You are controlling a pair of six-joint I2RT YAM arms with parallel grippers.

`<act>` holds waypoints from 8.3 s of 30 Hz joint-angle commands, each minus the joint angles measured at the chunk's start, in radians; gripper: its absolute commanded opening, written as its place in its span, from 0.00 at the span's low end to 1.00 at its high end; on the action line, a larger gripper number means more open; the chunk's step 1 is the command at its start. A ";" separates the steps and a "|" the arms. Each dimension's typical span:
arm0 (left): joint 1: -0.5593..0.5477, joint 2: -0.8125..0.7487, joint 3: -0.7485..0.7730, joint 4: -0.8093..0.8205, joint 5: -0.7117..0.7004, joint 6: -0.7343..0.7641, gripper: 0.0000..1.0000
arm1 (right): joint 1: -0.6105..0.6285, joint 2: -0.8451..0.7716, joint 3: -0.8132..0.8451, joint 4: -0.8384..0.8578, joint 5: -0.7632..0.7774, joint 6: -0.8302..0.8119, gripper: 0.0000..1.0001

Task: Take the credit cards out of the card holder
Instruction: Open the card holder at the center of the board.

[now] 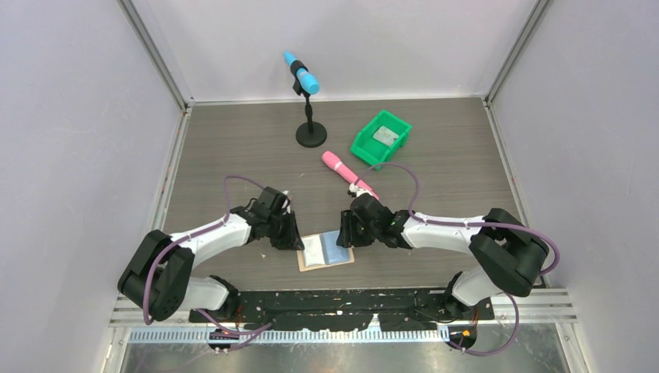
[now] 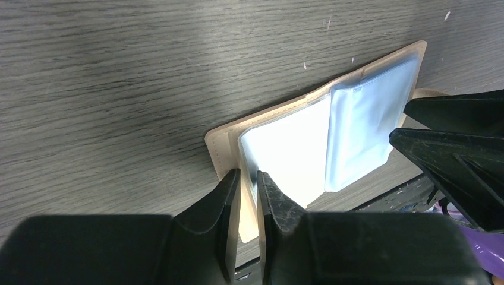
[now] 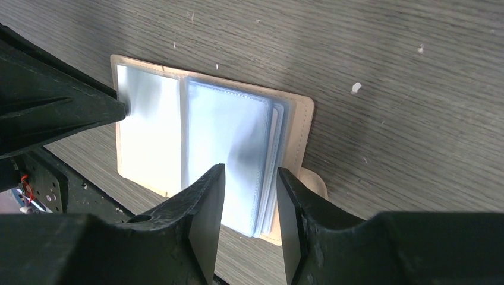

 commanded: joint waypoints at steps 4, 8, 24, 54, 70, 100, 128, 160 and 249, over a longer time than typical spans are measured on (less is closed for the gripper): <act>0.002 0.000 -0.002 0.021 0.006 0.019 0.19 | 0.005 -0.047 0.071 -0.065 0.038 -0.033 0.44; 0.001 0.002 -0.002 0.022 0.008 0.020 0.19 | 0.010 -0.036 0.072 -0.058 0.030 -0.029 0.44; 0.001 -0.004 -0.015 0.033 0.011 0.013 0.19 | 0.021 0.019 0.056 0.011 0.009 0.002 0.43; 0.000 -0.031 -0.016 0.033 0.029 -0.004 0.19 | 0.040 -0.019 0.043 0.173 -0.152 0.106 0.42; 0.002 -0.184 0.031 -0.121 -0.042 -0.025 0.28 | 0.094 0.063 0.065 0.183 -0.081 0.114 0.35; 0.002 -0.283 0.060 -0.137 -0.011 -0.031 0.33 | 0.055 0.026 0.036 0.291 -0.205 0.079 0.62; -0.024 -0.198 0.023 0.021 0.085 -0.047 0.29 | -0.029 -0.095 -0.001 0.059 -0.112 -0.021 0.51; -0.026 -0.008 -0.049 0.085 0.026 -0.031 0.23 | -0.030 -0.038 -0.015 0.123 -0.153 0.018 0.41; -0.026 -0.177 -0.001 -0.034 0.006 -0.038 0.25 | -0.009 0.023 -0.058 0.350 -0.266 0.105 0.43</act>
